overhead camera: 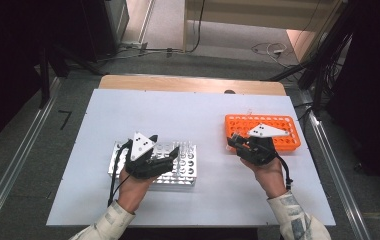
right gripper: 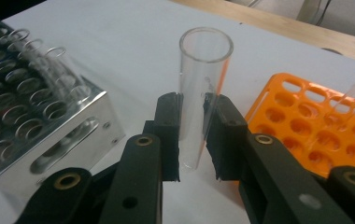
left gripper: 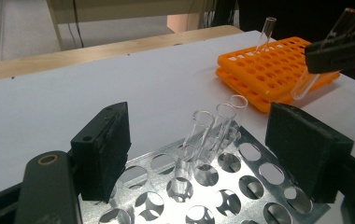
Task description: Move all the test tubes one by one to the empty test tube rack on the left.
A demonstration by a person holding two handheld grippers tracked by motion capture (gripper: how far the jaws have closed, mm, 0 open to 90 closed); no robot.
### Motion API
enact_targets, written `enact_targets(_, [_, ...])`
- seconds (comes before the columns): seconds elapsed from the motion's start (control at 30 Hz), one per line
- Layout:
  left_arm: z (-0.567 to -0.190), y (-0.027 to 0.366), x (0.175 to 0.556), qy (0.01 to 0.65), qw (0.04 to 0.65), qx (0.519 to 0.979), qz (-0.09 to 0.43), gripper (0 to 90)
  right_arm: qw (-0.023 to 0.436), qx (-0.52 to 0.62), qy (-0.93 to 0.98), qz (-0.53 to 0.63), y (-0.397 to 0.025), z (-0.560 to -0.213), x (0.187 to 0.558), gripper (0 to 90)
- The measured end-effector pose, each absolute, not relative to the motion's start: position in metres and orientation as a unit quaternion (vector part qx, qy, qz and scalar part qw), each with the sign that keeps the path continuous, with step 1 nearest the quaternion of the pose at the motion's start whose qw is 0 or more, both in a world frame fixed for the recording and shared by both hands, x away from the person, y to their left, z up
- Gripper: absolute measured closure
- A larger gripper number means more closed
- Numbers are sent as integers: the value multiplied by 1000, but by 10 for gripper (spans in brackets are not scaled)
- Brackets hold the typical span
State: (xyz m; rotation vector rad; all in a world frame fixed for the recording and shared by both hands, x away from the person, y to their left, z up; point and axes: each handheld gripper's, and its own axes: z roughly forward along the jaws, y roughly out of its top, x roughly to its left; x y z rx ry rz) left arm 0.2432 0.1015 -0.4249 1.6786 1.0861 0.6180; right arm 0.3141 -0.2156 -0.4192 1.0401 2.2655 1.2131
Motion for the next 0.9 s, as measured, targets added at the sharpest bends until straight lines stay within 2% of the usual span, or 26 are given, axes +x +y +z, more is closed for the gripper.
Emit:
enact_targets(0.5, [-420, 78, 229, 409, 506, 718, 246, 245, 138, 297, 847, 419, -182, -434, 270, 728])
enact_targets(0.9, [-424, 52, 221, 376, 514, 739, 219, 308, 126, 288, 859, 404, -169, -452, 266, 728])
